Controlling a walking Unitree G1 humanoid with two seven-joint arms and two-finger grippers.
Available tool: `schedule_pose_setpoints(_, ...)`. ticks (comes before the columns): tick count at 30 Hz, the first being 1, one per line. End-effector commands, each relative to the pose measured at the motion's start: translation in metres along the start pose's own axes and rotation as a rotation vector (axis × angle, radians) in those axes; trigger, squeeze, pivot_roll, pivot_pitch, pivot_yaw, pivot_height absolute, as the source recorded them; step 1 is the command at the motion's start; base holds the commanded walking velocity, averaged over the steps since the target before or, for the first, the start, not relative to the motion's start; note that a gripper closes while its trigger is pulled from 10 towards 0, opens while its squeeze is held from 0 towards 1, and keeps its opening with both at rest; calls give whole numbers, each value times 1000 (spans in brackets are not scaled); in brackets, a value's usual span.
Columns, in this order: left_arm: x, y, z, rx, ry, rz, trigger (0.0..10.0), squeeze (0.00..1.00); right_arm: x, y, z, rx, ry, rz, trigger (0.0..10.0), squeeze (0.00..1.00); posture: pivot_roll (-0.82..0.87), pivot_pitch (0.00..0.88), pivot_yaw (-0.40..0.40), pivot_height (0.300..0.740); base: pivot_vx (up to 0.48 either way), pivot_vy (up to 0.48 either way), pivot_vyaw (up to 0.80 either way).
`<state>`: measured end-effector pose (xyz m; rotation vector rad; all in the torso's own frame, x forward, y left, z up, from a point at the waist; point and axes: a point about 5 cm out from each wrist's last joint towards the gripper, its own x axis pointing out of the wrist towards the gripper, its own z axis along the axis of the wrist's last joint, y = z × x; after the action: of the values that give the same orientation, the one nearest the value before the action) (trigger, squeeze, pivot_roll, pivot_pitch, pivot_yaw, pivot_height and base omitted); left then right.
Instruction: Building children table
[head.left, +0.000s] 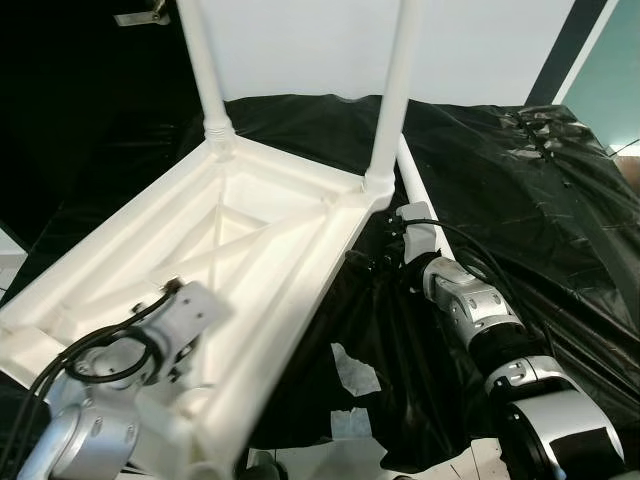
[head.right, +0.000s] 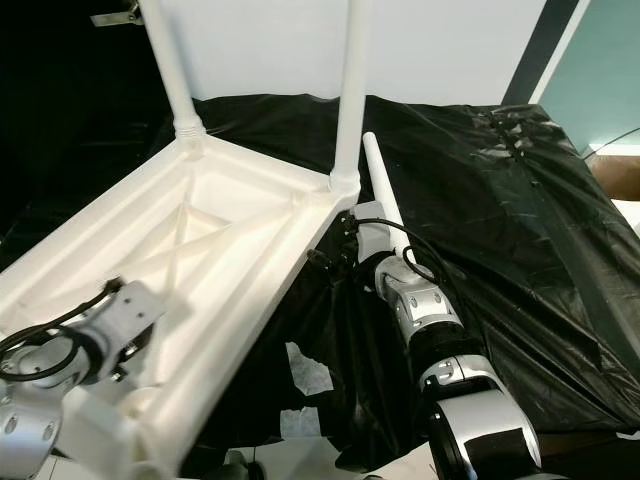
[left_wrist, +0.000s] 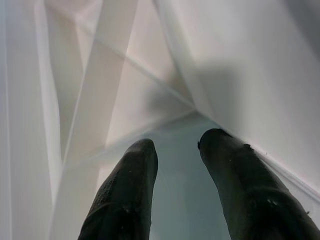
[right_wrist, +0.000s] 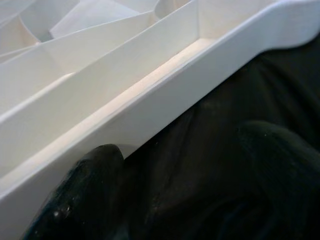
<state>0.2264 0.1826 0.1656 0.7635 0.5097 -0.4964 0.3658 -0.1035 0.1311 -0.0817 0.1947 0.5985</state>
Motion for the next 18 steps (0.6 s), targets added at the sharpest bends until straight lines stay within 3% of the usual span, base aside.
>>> schedule_pose_setpoints(1,0,-9,17,28,-74,-101,10000,0,9,12,4,-3,-21,61,10000,0,187,56,-1,740,0,0,0)
schedule_pose_setpoints(5,10,0,22,5,-51,7,10000,0,13,8,9,6,-50,34,10000,0,189,40,4,740,0,0,0)
schedule_pose_setpoints(10,13,3,27,-20,-63,37,10000,0,15,6,11,5,-64,26,10000,0,189,35,6,740,0,0,0)
schedule_pose_setpoints(12,18,-13,43,-66,-124,-42,10000,0,20,8,17,13,-80,20,10000,0,190,32,5,740,0,0,0)
schedule_pose_setpoints(18,30,-32,58,-81,-161,-111,10000,0,25,13,23,13,-93,31,10000,0,189,25,6,740,0,0,0)
